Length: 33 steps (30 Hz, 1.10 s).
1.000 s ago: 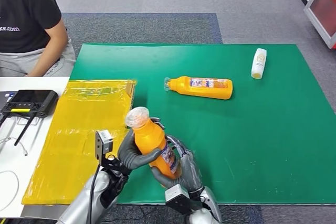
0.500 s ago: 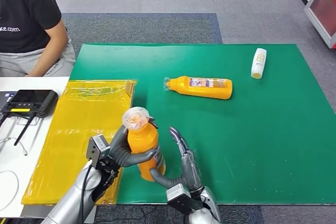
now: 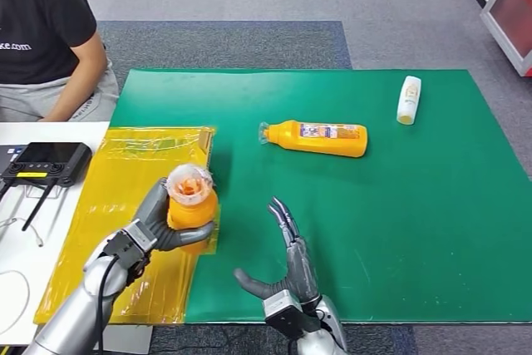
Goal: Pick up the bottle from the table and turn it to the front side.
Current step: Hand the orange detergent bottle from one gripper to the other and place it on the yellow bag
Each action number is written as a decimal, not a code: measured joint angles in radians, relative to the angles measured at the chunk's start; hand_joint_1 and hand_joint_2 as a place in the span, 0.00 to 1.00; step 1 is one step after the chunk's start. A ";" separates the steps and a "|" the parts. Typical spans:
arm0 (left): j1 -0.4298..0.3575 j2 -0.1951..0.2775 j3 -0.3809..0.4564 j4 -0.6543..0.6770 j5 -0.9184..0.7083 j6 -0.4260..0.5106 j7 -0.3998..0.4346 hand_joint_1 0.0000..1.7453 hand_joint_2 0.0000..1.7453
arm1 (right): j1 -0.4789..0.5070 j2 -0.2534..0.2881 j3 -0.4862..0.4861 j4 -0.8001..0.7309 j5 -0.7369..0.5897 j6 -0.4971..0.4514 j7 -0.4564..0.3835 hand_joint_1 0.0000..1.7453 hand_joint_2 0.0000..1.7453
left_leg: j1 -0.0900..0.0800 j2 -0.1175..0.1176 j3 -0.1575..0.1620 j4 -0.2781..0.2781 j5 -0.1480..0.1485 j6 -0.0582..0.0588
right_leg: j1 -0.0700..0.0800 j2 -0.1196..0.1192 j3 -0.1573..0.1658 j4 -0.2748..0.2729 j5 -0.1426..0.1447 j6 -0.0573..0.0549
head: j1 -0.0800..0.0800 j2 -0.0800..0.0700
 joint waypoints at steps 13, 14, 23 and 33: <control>-0.061 0.270 -0.006 -0.013 -0.341 -0.029 0.098 1.00 1.00 | 0.015 0.004 -0.023 0.003 -0.039 0.036 -0.004 0.00 1.00 | 0.000 0.000 -0.003 0.000 0.002 -0.003 | 0.001 0.001 -0.006 0.004 0.001 -0.003 | 0.000 0.000; -0.062 0.283 -0.011 -0.011 -0.360 -0.028 0.108 1.00 1.00 | 0.017 0.004 -0.025 0.003 -0.040 0.039 -0.004 0.00 1.00 | 0.000 0.001 -0.003 0.000 0.002 -0.004 | 0.001 0.002 -0.006 0.004 0.001 -0.003 | 0.000 0.000; -0.063 0.325 -0.061 0.037 -0.375 -0.030 0.084 1.00 1.00 | 0.022 0.011 -0.041 0.021 -0.040 0.057 -0.003 0.00 1.00 | 0.000 0.002 -0.006 0.000 0.003 -0.003 | 0.000 0.002 -0.010 0.004 0.002 -0.004 | 0.000 0.000; -0.092 0.257 -0.132 0.112 -0.384 0.019 0.070 1.00 1.00 | 0.014 0.022 -0.041 0.040 -0.039 0.059 -0.003 0.00 1.00 | 0.000 0.002 -0.006 0.000 0.003 -0.003 | 0.000 0.002 -0.009 0.004 0.002 -0.004 | 0.000 0.000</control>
